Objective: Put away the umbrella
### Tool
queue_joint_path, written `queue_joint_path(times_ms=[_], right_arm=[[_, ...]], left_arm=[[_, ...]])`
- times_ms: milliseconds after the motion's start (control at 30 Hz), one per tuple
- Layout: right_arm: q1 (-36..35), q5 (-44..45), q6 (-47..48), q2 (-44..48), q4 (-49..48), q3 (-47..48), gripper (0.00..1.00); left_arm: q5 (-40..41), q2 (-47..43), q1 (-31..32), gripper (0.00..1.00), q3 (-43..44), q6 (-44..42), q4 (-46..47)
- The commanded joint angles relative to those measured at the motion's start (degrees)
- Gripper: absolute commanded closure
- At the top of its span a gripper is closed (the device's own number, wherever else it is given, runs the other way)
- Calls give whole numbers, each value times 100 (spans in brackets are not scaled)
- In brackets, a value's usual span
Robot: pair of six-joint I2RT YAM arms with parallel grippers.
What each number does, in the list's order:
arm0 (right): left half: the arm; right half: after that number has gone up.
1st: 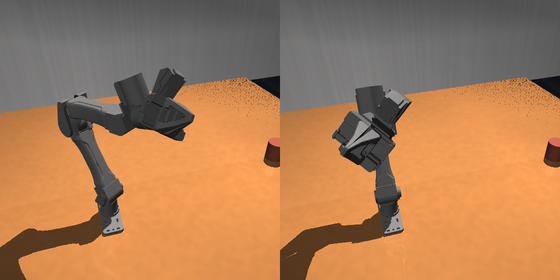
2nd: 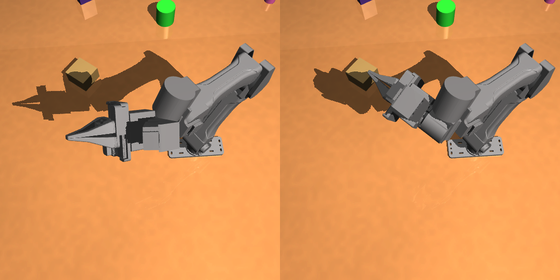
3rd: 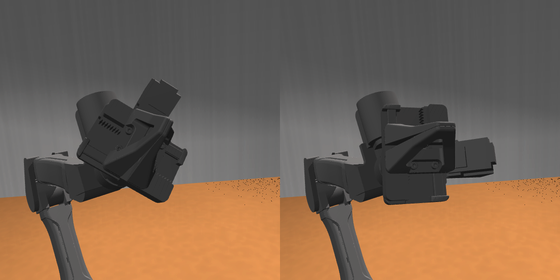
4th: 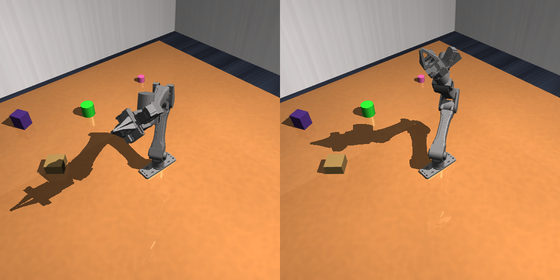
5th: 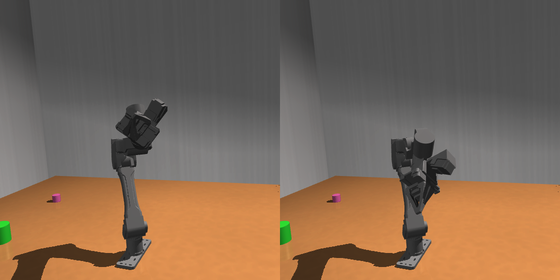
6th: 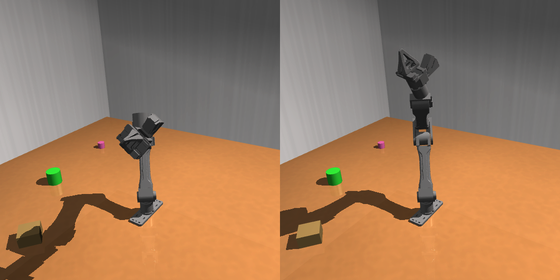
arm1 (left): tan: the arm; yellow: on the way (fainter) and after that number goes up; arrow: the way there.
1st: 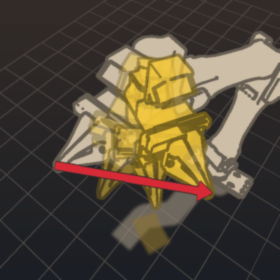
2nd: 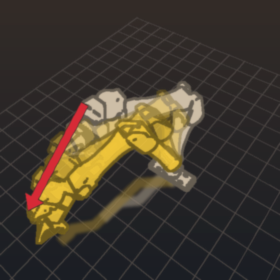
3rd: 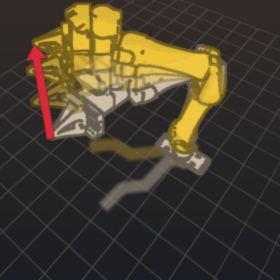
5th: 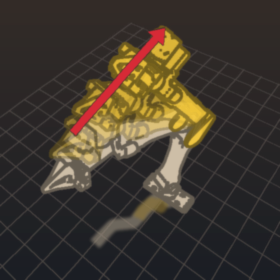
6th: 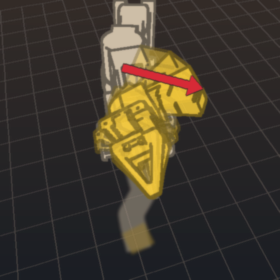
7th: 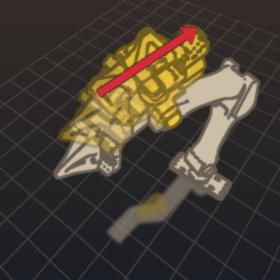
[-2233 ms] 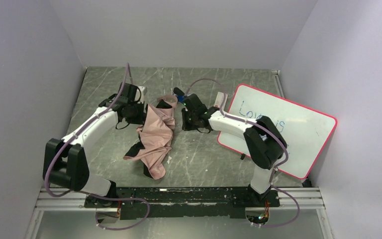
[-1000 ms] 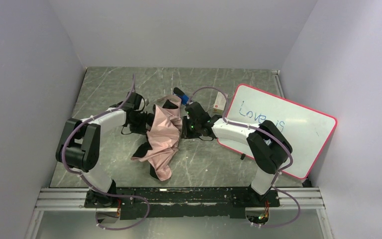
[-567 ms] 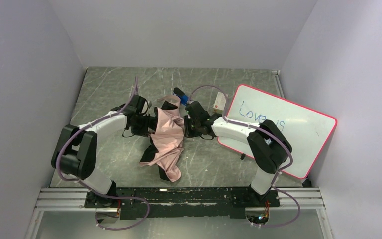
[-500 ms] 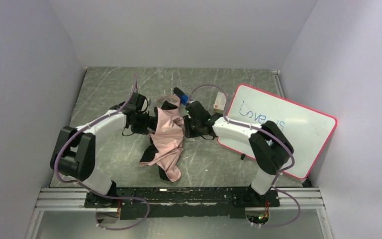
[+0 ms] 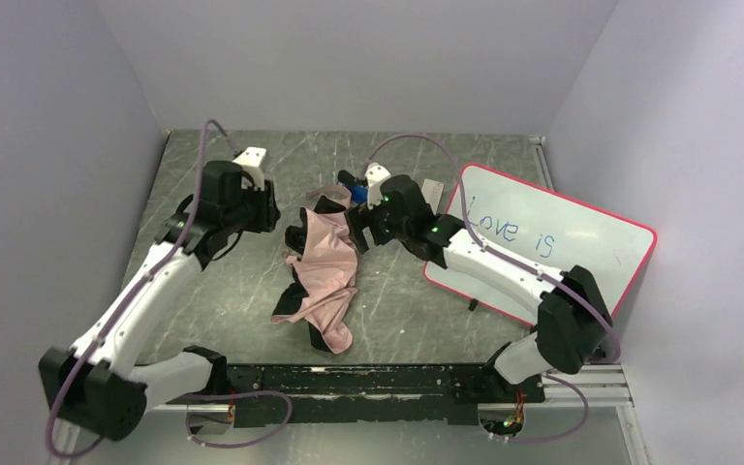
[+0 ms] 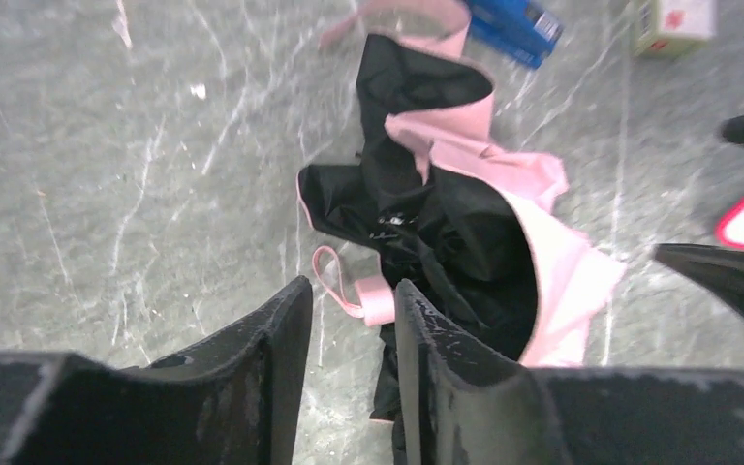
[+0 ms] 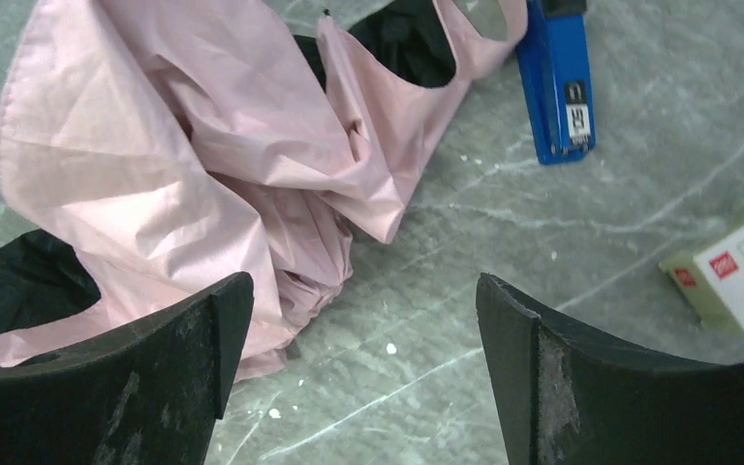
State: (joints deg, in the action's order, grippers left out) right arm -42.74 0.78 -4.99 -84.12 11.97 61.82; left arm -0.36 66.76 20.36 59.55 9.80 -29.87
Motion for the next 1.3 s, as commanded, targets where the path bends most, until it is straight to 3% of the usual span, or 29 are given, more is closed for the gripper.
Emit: queue_joint_path(times_ms=[0,133,367,800,1267], right_arm=[[19,-550,820,-166,-638,126,11],[20,-990,1237,-266,-1163,-19,6],[49,-1700,1729,-564,-1105,364,4],[47,-2814,3019,-1534,-842,573,5],[-61,-3192,3167,-1919,-918,-216,6]], left_arm=[[-233,-716,39,55,-196,-179,281],[-396,-1107,40,47,-356,-250,210],[-169,-1756,43,15,-608,-157,150],[-81,-1915,38,16,-594,-178,-138],[-35,-1803,34,17,-593,-187,-94]])
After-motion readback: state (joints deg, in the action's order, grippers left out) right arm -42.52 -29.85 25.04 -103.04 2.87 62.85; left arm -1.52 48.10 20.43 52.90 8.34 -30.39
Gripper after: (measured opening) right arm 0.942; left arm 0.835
